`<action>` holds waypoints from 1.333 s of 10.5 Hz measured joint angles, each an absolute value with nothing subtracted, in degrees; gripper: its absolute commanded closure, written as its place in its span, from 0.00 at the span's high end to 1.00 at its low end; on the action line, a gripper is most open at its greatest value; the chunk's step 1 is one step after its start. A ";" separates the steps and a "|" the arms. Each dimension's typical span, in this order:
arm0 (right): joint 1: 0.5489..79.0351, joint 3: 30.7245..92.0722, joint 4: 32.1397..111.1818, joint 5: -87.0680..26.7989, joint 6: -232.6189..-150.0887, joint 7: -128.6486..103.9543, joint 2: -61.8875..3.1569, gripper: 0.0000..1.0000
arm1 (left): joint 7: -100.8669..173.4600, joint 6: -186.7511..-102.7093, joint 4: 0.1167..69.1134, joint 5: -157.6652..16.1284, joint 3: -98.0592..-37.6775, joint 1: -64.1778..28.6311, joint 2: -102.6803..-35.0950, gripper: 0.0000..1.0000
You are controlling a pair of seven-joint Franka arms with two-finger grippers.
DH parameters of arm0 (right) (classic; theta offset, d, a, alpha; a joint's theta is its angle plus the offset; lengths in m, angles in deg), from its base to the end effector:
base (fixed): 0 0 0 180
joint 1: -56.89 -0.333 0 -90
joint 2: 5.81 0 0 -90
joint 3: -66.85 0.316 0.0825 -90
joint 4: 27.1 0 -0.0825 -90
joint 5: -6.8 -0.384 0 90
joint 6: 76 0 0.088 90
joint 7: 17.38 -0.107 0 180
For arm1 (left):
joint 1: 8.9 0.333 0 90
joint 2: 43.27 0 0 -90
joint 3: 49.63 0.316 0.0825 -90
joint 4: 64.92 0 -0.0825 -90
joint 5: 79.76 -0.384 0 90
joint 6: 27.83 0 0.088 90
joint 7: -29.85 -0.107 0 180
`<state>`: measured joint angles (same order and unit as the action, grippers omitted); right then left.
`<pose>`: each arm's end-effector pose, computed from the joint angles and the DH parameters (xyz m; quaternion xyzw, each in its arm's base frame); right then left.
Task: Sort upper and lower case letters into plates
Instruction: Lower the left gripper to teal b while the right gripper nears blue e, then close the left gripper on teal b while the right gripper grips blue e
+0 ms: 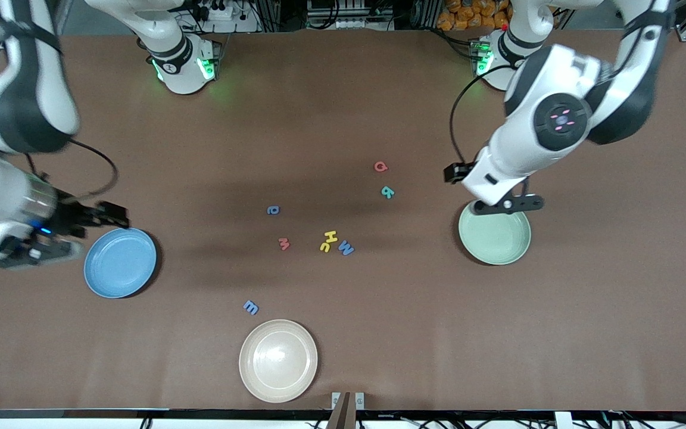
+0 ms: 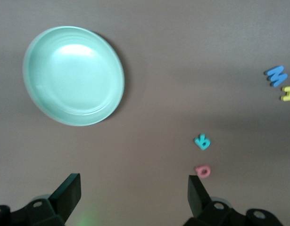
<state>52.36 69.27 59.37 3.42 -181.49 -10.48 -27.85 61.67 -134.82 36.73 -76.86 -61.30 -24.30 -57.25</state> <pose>0.6626 0.0817 0.4402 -0.9929 -0.1106 0.0262 0.0361 0.5438 -0.2739 0.4121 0.9948 0.0516 -0.0872 0.0061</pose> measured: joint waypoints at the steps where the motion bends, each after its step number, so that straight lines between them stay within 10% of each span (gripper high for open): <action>1: 49.85 69.30 59.41 3.52 -186.07 -10.59 -31.60 1.00 | 63.85 -142.49 41.07 -76.85 -61.43 -25.42 -58.71 1.00; 10: 38.65 69.23 42.76 4.79 -206.27 1.43 -57.11 1.00 | 83.56 -168.84 46.26 -77.25 -61.55 -37.74 -74.81 1.00; 14: 38.93 69.02 42.18 4.78 -210.30 10.64 -61.33 1.00 | 91.31 -171.21 47.34 -83.12 -61.38 -40.18 -77.04 0.83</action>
